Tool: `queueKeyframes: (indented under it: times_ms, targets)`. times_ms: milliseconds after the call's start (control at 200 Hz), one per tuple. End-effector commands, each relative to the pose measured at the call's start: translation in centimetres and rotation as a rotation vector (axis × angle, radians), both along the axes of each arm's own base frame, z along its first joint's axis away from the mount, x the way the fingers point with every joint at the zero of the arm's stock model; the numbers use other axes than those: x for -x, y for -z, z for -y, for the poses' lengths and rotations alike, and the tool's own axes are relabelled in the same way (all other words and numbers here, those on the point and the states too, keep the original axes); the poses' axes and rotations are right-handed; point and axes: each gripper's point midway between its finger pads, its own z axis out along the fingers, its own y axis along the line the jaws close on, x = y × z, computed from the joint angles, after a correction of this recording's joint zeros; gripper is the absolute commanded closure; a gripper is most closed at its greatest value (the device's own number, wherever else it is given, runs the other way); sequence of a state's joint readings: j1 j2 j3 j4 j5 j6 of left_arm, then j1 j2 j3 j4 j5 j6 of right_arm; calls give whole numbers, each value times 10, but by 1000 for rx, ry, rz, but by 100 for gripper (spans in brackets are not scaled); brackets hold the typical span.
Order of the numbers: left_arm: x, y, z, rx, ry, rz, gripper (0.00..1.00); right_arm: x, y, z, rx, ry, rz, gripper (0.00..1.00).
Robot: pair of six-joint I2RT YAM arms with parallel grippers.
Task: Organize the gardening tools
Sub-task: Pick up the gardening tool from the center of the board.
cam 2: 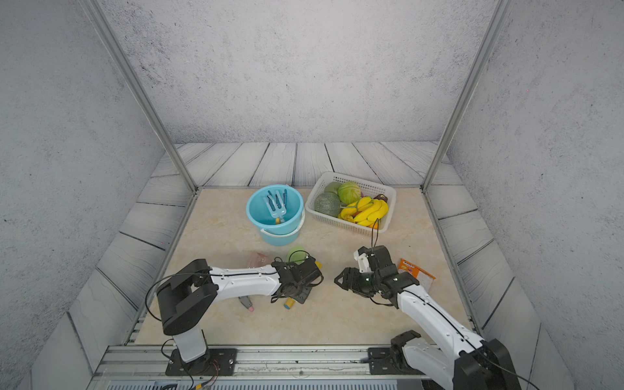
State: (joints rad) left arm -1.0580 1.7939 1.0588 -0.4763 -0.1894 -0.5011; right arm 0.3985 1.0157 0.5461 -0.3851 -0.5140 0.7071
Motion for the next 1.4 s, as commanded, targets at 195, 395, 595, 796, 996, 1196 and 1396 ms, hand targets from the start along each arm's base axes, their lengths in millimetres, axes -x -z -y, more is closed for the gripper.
queueKeyframes:
  times_ms: [195, 395, 595, 796, 996, 1196, 1396]
  targets:
    - [-1, -61, 22, 205, 34, 98, 100, -3, -17, -8, -35, -19, 33, 33]
    - [7, -89, 41, 314, 88, 154, 100, -13, -43, -21, -94, -45, 73, 33]
    - [16, -109, 55, 396, 128, 192, 100, -21, -67, -34, -159, -65, 123, 32]
    - [29, -128, 68, 457, 191, 239, 100, -28, -68, -37, -155, -63, 116, 40]
    - [35, -127, 72, 465, 220, 239, 100, -29, -70, -38, -153, -66, 128, 63]
    - [36, -122, 76, 470, 221, 217, 96, -27, -67, -36, -139, -67, 129, 89]
    - [33, -124, 75, 457, 200, 221, 69, -24, -70, -35, -124, -84, 145, 98]
